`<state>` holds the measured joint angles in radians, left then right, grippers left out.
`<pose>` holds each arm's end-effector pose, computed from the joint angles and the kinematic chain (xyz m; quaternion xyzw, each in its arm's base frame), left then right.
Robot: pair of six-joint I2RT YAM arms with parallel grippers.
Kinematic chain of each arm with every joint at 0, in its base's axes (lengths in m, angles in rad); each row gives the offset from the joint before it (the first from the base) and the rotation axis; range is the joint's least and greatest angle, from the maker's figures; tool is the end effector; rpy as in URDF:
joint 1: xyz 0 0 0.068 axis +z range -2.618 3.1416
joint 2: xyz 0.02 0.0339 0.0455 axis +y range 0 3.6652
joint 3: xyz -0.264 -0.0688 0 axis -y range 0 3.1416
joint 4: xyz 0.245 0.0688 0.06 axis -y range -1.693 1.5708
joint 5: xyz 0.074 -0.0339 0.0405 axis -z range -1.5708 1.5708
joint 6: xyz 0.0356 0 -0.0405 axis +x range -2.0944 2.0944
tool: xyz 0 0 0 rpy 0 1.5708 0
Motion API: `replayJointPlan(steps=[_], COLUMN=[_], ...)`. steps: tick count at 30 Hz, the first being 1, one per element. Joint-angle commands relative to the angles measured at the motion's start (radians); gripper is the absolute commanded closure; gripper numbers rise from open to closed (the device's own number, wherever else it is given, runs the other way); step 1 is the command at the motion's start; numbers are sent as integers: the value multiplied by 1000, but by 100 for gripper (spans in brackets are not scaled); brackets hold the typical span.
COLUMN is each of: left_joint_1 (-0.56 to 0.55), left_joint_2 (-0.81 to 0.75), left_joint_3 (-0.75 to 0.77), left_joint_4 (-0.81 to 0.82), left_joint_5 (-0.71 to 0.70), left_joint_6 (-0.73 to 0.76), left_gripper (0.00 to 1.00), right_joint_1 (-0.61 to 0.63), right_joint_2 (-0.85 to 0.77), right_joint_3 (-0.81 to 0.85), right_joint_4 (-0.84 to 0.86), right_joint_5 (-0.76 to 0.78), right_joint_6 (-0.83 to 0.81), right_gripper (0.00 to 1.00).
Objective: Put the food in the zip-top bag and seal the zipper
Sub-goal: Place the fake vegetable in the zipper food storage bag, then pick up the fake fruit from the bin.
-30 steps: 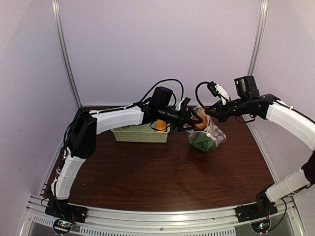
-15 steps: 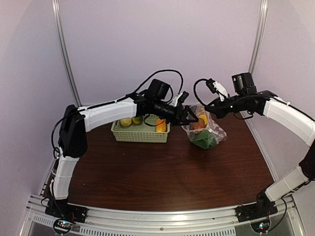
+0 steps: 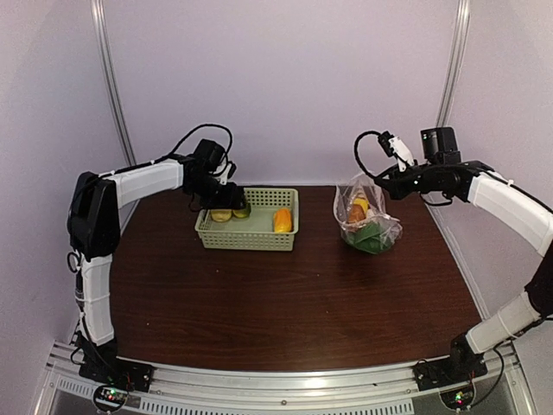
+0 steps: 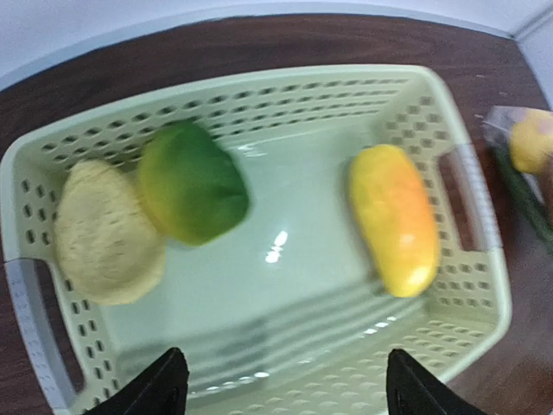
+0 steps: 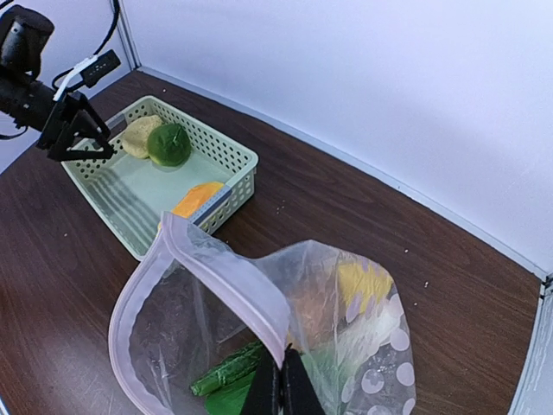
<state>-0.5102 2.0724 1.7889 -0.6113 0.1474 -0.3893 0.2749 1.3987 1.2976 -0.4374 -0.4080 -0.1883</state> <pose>0.4052 -0.2328 0.2489 0.0812 0.9377 -0.2063 0.2676 0.3005 0.0994 0.3539 -0.2928 0.8060 0.1970 0.4752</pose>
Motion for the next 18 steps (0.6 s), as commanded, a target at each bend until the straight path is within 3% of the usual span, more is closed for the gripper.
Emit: replayJointPlan(steps=[1, 12, 18], left_joint_1=[26, 27, 27], left_joint_2=[62, 251, 328], left_joint_3=[31, 264, 344], left_joint_4=[26, 44, 43], left_joint_5=[-82, -132, -229], left_joint_6=[31, 53, 50], left_gripper=[22, 23, 23], right_joint_1=[0, -2, -2], right_joint_2=[6, -10, -5], right_joint_3=[-99, -148, -150], right_joint_4=[56, 97, 97], right_joint_5=[-81, -94, -104], right_joint_6=[28, 29, 29], right_gripper=[100, 100, 100])
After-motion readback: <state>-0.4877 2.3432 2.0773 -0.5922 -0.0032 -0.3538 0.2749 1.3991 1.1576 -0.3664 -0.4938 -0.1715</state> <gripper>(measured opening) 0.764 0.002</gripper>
